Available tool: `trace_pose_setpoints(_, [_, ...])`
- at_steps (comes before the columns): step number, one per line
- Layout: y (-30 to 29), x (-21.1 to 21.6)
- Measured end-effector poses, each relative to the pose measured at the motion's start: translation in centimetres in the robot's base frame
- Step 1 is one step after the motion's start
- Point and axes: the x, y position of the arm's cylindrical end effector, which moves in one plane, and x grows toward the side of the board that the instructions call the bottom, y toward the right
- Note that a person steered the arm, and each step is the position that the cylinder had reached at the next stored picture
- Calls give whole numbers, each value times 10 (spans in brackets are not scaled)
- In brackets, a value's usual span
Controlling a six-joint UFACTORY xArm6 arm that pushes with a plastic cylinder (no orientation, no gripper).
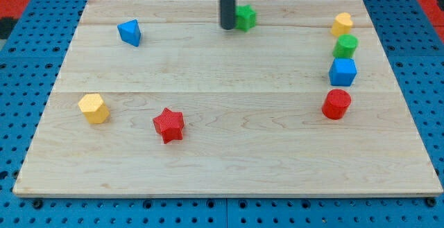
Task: Move the green star to the top left of the yellow heart
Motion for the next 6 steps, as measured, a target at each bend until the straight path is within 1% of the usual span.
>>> trace_pose_setpoints(1, [18, -11])
trace_pose_setpoints(2, [-34, -12])
trace_pose_setpoints(4, [40, -48])
trace_pose_setpoints(5, [101, -46])
trace_pose_setpoints(6, [111, -39])
